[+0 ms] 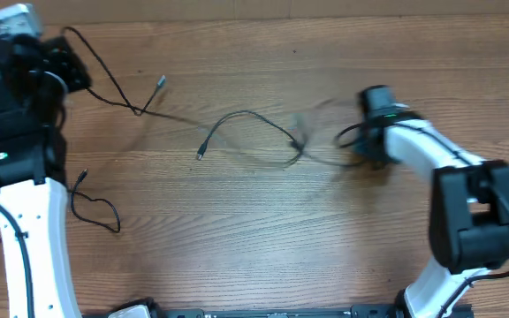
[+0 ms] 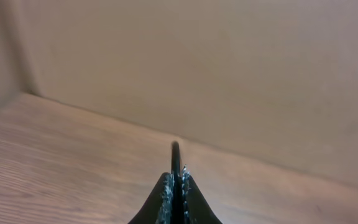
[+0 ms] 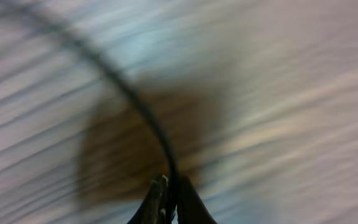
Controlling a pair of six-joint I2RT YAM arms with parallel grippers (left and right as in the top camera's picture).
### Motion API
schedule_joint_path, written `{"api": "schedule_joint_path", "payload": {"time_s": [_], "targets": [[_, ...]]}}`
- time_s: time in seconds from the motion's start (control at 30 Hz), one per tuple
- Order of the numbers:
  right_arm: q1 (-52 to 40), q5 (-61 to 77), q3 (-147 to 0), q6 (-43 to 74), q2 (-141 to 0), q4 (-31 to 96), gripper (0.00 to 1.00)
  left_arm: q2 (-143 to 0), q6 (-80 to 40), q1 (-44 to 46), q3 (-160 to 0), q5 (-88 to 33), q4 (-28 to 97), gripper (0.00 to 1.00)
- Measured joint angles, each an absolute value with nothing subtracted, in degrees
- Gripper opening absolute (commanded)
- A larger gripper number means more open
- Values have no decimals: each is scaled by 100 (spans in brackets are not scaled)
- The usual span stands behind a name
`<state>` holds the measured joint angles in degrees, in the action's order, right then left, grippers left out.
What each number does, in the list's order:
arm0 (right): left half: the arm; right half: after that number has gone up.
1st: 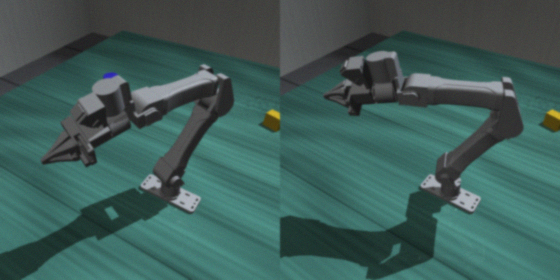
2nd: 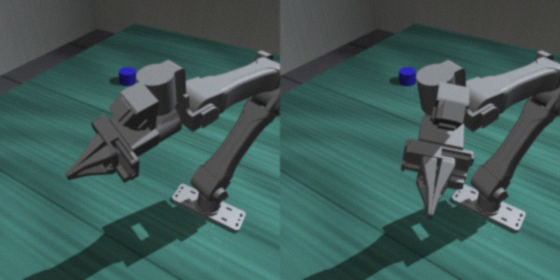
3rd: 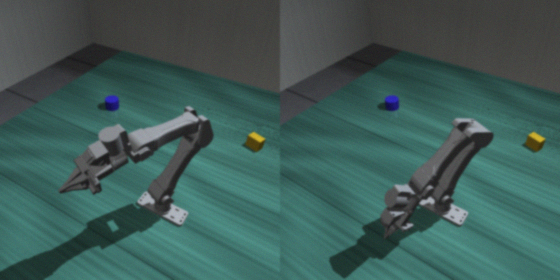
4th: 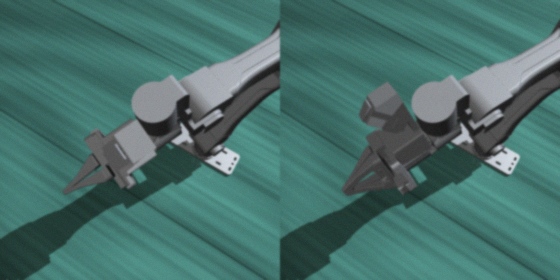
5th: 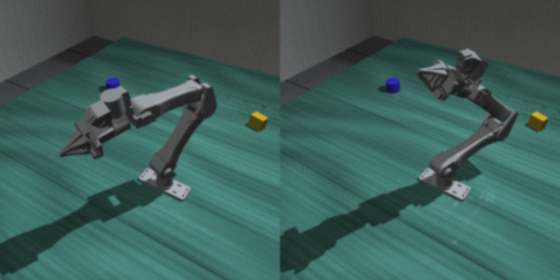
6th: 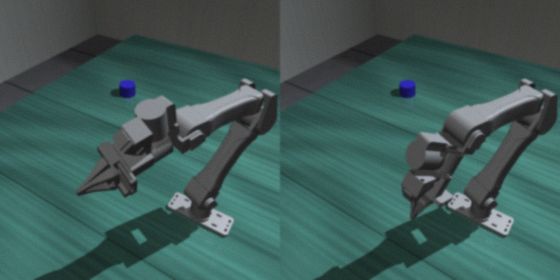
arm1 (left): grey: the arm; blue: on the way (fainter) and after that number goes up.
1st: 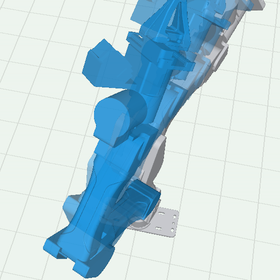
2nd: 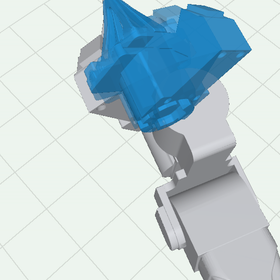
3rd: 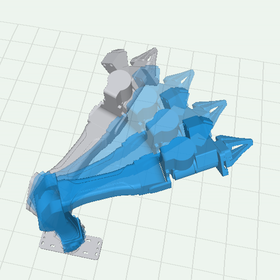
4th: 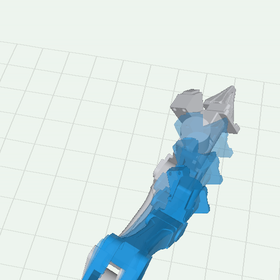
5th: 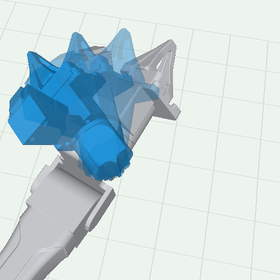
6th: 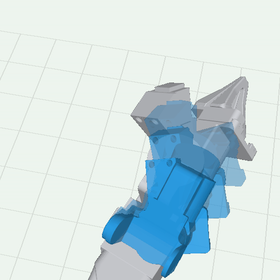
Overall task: Untangle cables
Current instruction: 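Pull the right gripper right, stretching the cable straight across the table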
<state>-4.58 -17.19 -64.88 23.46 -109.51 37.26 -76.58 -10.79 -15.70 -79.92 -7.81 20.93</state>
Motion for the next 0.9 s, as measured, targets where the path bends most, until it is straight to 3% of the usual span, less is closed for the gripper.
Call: {"api": "schedule_joint_path", "payload": {"time_s": [0.3,0.57,0.6,0.63,0.7,0.73,0.77,0.9], "targets": [[1417,-1258,-6510,2399,-10921,3859,4,-7710,-1216,-2517,-8106,-749,2082,4],[1643,-714,-6521,2399,-10901,3879,4,-8034,-1354,-2484,-8106,-854,2123,5],[1638,-676,-6521,2397,-10901,3883,9,-8084,-1358,-2471,-8106,-934,2123,4],[1623,-613,-6521,2399,-10901,3887,19,-8138,-1361,-2434,-8106,-1035,2137,4],[1570,-436,-6519,2388,-10895,3913,50,-8232,-1358,-2379,-8106,-1286,2185,4],[1503,-368,-6521,2390,-10895,3905,72,-8276,-1358,-2351,-8106,-1459,2224,4],[1433,-298,-6532,2383,-10890,3885,83,-8333,-1354,-2320,-8106,-1682,2281,5],[1135,-178,-6587,2281,-10890,3885,98,-8514,-1245,-2156,-8106,-2628,2622,4]]}}
